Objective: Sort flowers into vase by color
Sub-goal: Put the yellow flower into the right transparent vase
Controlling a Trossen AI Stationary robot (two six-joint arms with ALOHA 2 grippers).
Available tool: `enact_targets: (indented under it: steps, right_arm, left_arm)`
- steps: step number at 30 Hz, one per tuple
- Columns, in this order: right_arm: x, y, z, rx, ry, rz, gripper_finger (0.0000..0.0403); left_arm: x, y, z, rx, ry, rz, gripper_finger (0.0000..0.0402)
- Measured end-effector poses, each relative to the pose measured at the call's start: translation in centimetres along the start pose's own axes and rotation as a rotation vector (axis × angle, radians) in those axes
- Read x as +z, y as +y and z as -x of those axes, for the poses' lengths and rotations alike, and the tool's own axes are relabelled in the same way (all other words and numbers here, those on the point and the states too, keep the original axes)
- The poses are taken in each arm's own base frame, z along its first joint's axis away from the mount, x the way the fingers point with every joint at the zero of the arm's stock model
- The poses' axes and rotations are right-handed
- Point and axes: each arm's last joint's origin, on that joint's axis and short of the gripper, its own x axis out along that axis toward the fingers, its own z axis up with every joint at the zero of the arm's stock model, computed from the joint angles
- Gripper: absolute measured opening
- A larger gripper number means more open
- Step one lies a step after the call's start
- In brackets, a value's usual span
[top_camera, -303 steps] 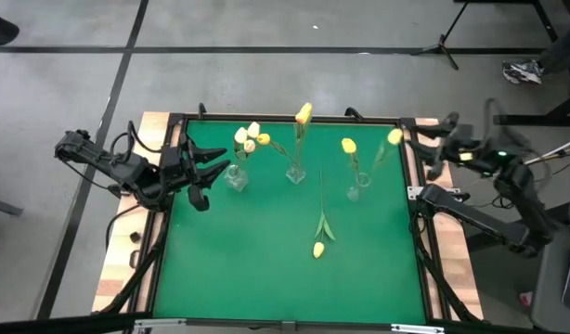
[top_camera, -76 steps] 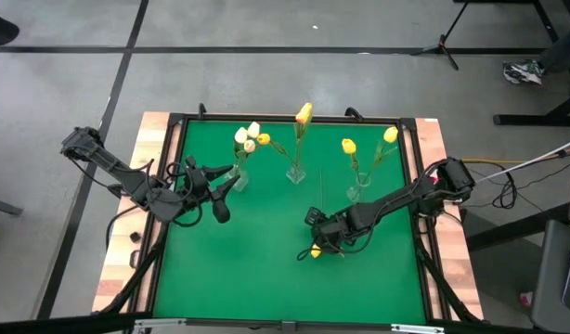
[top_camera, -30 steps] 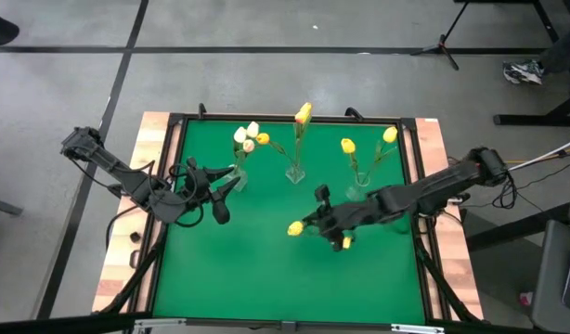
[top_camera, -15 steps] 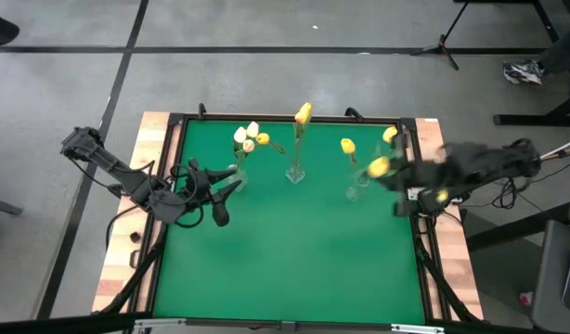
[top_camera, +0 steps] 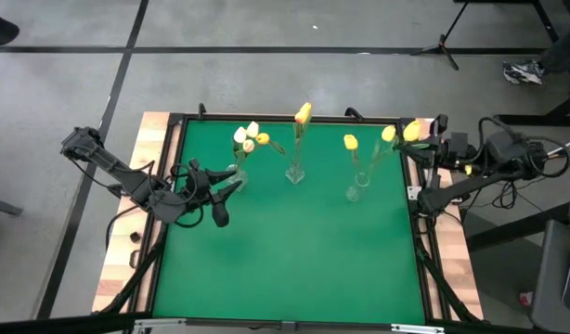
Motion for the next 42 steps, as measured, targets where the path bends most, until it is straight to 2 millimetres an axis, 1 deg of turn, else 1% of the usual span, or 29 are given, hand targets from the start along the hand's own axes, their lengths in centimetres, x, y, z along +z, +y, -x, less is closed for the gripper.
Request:
enact_targets:
  steps: [3,6,9,12,18,30,37,42]
  right_arm:
    - [0.3,-0.1,0.2,0.02,-0.034,-0.024,0.0009]
    - [0.2,-0.1,0.2,0.036,-0.027,-0.036,0.0013]
    - [-0.6,0.3,-0.1,0.052,0.025,-0.039,0.0014]
    - [-2.0,1.0,-0.8,0.089,0.065,-0.024,0.0015]
    - [-3.7,1.8,-1.7,0.115,0.088,-0.008,0.0016]
    - [-3.9,1.9,-1.7,0.141,0.086,0.034,0.0016]
    - [-3.7,1.0,-0.4,0.113,0.044,0.052,0.0017]
    - [-3.3,0.0,1.1,0.096,-0.017,0.011,0.0017]
  left_arm:
    - [0.0,0.0,0.0,0.0,0.0,0.001,0.0145]
    - [0.0,0.0,0.0,0.0,-0.001,0.003,0.0145]
    - [0.0,0.0,0.0,0.0,-0.001,0.004,0.0145]
    - [0.0,0.0,0.0,0.0,-0.001,0.003,0.0145]
    - [0.0,0.0,0.0,0.0,-0.001,0.003,0.0145]
    - [0.0,0.0,0.0,0.0,-0.001,0.002,0.0145]
    - [0.0,0.0,0.0,0.0,-0.001,0.002,0.0145]
    - [0.0,0.0,0.0,0.0,-0.001,0.002,0.0145]
